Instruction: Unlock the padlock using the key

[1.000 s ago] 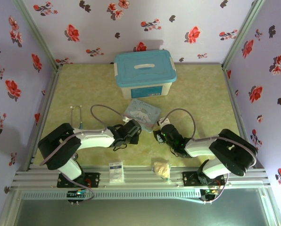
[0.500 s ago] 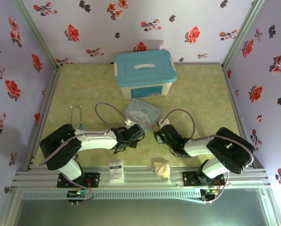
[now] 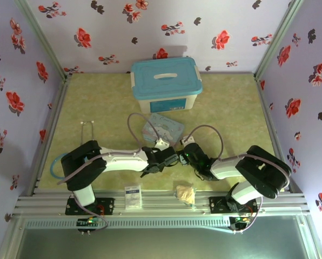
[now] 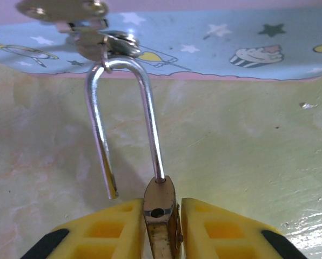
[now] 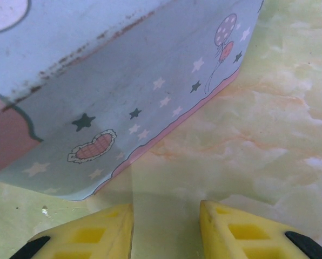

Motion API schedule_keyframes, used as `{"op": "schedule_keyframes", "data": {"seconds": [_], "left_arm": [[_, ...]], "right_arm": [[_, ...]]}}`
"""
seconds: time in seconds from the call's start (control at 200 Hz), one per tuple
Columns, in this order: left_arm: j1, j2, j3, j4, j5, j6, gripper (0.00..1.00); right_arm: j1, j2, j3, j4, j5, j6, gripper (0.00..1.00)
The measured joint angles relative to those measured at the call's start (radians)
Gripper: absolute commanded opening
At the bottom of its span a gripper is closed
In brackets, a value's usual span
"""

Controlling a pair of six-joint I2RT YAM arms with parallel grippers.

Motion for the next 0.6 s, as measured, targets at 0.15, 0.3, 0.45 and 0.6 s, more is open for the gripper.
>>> {"op": "schedule_keyframes", "data": {"seconds": [0.15,0.3,0.45,0.6], "left_arm": [[-0.022,0.018,0.034,-0.036,-0.020,0.002,0.25],[-0.039,0.040,0.087,-0.091,-0.053,0.004,0.26],[-0.045,0.071,0.124,-0.122,-0.076,0.012,0.26],[-0.045,0.050,0.089,-0.060,-0.046,0.027,0.27]], "right_arm": [[0.000,0.009,0.000,0.014,0.003,0.003,0.37],[0.000,0.018,0.000,0.029,0.004,0.006,0.37],[0.000,0.024,0.000,0.040,0.006,0.010,0.37],[0.000,0.026,0.000,0.044,0.006,0.010,0.37]]}}
